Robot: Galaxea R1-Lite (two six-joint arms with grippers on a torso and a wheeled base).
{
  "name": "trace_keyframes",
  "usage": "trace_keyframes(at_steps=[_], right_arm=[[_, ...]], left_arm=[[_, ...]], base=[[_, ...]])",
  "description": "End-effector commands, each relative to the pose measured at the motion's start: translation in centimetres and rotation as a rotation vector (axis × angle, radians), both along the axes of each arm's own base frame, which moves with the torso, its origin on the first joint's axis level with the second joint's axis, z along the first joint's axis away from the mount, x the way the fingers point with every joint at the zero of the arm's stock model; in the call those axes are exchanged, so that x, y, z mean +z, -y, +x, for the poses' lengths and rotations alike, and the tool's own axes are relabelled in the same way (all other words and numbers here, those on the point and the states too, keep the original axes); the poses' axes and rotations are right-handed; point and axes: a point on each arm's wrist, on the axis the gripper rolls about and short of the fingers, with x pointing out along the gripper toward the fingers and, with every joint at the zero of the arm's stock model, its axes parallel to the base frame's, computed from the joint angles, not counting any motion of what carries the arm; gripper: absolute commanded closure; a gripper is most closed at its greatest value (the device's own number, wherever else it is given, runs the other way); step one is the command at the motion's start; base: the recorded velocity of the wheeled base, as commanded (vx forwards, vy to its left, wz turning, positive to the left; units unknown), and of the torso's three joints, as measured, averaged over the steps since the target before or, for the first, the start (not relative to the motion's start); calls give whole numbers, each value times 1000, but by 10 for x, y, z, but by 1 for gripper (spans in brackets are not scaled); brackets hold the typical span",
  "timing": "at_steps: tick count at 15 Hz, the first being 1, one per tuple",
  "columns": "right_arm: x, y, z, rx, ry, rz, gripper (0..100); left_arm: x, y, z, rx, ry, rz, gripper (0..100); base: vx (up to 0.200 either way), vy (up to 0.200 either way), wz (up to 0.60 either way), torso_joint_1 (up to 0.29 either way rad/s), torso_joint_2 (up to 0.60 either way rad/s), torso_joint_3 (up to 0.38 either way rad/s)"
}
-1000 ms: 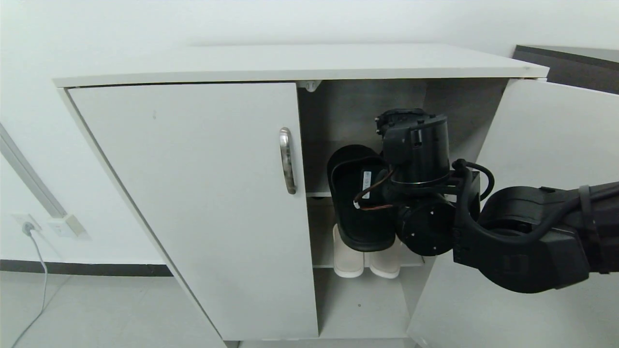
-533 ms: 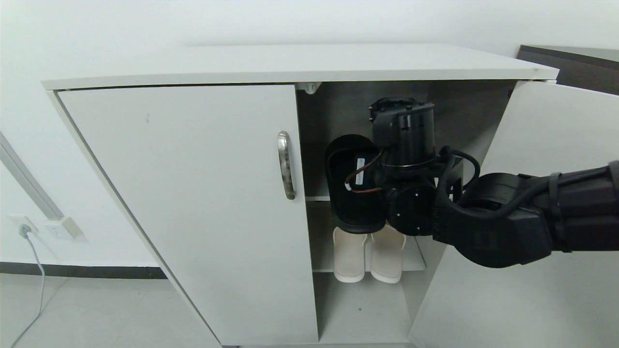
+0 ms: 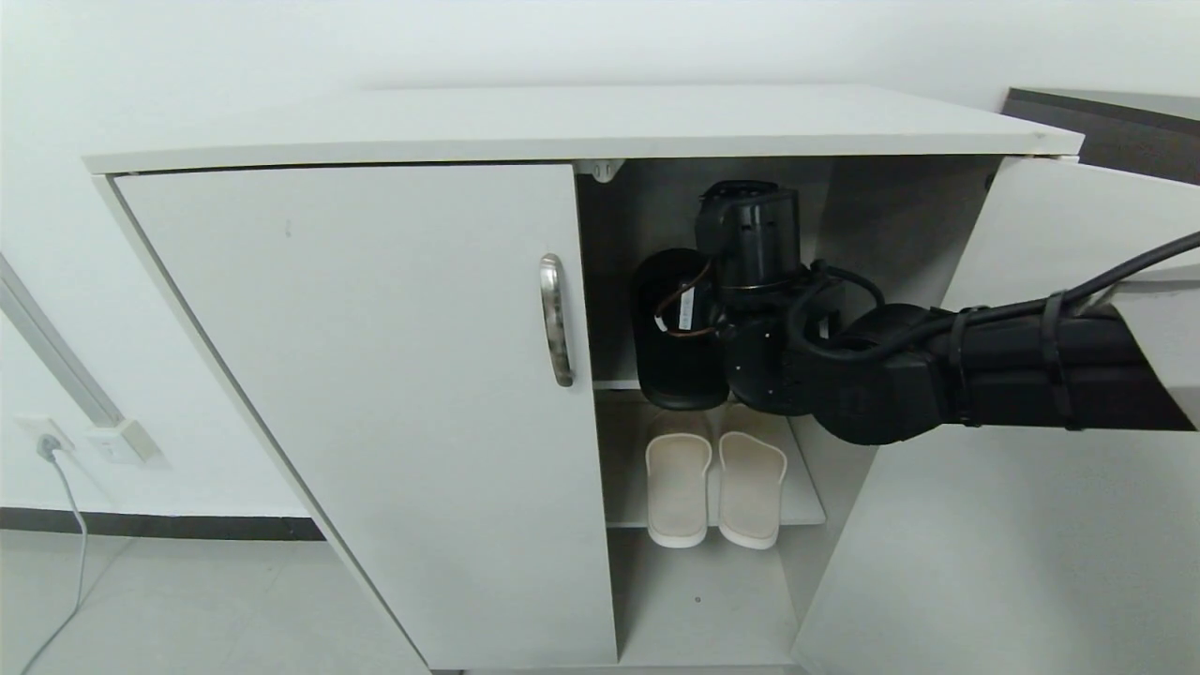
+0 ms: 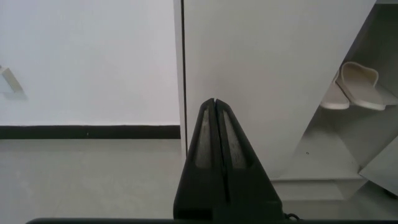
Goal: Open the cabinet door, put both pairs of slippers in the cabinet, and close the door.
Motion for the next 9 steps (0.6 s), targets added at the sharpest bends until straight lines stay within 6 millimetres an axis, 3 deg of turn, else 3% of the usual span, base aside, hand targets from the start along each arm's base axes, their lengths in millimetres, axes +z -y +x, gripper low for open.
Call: trace_keyframes(at_steps=[1, 9], right_arm=[[-12, -2, 16, -23, -12, -12, 100], [-14, 7, 37, -43, -19, -10, 100]], left_arm=[[0, 0, 0, -1, -1, -1, 100], [0, 0, 0, 1, -1, -1, 100]], base=[[0, 0, 0, 0, 0, 0], [0, 0, 0, 0, 0, 0]])
